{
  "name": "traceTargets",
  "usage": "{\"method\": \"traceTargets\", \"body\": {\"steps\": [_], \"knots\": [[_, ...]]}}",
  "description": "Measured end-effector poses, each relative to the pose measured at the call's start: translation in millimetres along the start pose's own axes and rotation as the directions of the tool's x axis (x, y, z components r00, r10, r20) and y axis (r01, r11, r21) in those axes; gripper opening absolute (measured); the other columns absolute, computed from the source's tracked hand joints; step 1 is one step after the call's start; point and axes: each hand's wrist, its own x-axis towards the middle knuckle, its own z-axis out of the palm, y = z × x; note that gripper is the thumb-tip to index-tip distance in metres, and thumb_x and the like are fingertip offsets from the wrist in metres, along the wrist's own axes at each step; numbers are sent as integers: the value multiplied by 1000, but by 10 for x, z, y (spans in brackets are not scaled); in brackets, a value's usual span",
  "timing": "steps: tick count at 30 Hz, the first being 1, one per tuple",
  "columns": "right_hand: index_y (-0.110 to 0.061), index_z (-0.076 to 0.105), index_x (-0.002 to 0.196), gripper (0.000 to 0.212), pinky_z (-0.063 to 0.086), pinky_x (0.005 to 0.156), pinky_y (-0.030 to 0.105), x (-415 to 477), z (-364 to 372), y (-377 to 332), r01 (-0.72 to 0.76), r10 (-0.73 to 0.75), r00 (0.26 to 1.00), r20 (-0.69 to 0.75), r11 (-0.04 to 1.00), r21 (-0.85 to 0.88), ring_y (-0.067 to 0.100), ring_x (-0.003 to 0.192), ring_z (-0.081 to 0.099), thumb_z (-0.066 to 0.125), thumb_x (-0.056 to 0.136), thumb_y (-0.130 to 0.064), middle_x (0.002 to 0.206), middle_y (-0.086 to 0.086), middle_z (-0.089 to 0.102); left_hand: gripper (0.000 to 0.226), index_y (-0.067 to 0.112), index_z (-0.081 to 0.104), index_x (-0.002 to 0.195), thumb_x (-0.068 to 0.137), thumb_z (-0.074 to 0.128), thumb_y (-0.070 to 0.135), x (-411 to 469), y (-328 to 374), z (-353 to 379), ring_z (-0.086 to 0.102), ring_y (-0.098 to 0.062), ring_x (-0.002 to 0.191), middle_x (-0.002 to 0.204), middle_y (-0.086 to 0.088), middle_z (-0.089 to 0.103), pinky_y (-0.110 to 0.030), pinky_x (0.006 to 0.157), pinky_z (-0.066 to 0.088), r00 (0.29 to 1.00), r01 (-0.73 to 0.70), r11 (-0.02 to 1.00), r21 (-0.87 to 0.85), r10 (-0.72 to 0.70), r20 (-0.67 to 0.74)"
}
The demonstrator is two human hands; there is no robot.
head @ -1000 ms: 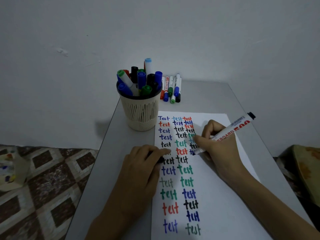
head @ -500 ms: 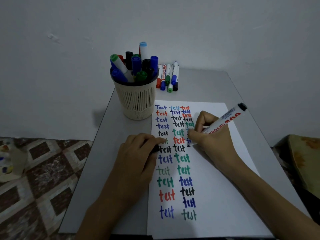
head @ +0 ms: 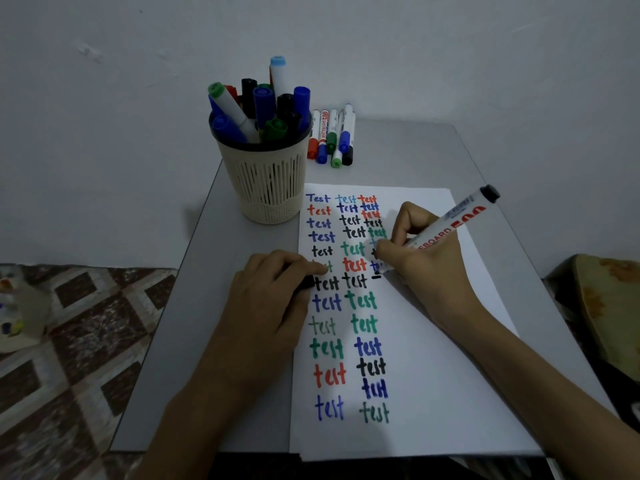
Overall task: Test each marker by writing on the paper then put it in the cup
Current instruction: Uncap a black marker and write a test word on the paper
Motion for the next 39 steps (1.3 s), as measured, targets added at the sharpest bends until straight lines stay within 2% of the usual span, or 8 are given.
{"method": "traceTargets", "body": {"steps": [3, 7, 15, 18, 24, 29, 33, 39], "knots": [[-2, 33, 57, 34, 41, 48, 20, 7, 1, 8, -2, 1, 999, 44, 1000, 7, 14, 49, 42, 64, 65, 8, 55, 13, 41, 37, 24, 60, 117, 91, 35, 32, 4, -3, 1, 45, -9, 102, 110, 10, 54, -37, 84, 44, 1000, 2, 1000, 3, -2, -3], [-1, 38, 57, 25, 41, 44, 15, 21, -69, -11, -23, 30, 999, -37, 986, 167, 12, 43, 39, 62, 61, 5, 56, 16, 41, 38, 23, 61, 117, 91, 34, 32, 0, 4, -3, 45, -9, 102, 109, 9, 55, -36, 84, 43, 1000, 0, 1000, 1, 0, -1], [2, 37, 58, 30, 41, 44, 15, 16, -99, 32, -33, 31, 999, 18, 992, 124, 7, 39, 43, 66, 64, 8, 54, 14, 43, 37, 24, 60, 118, 91, 35, 31, 2, 1, -5, 44, -9, 102, 109, 11, 53, -38, 84, 43, 1000, -3, 1000, -13, 3, -3], [3, 34, 58, 33, 40, 45, 17, 19, -92, 41, -31, 29, 999, 24, 996, 89, 8, 41, 41, 66, 62, 2, 54, 15, 43, 37, 23, 60, 118, 91, 35, 32, 1, 5, -8, 44, -8, 103, 108, 13, 52, -36, 85, 42, 1000, -2, 1000, -20, 2, -6], [9, 35, 62, 34, 38, 46, 15, 8, -86, 36, -1, 0, 1000, 24, 999, 44, 8, 44, 40, 67, 65, 0, 63, 31, 43, 38, 24, 60, 118, 91, 34, 34, 10, 6, -12, 42, -7, 103, 107, 15, 49, -34, 85, 41, 1000, -3, 1000, -4, 3, -1], [3, 39, 59, 24, 39, 44, 12, 8, -104, 32, -5, 2, 999, 36, 996, 91, 2, 40, 42, 62, 63, 6, 51, 7, 43, 38, 24, 60, 118, 91, 35, 34, 7, 8, -11, 41, -6, 102, 107, 16, 48, -33, 85, 41, 1000, -4, 1000, -5, 4, 3], [4, 36, 59, 27, 38, 45, 14, 10, -101, 43, 13, -13, 1000, -3, 999, 50, 6, 43, 41, 63, 64, 4, 55, 13, 44, 38, 24, 60, 118, 91, 35, 34, 5, 7, -14, 41, -6, 102, 107, 16, 48, -33, 85, 42, 1000, -5, 1000, -4, 5, 2], [2, 37, 57, 25, 37, 43, 14, 9, -114, 22, -4, 1, 999, 38, 997, 77, 6, 40, 39, 61, 62, 5, 51, 8, 41, 37, 23, 60, 117, 91, 35, 33, 7, 19, -17, 42, -6, 102, 107, 16, 47, -34, 85, 42, 1000, -8, 1000, 1, 8, 0]]}}
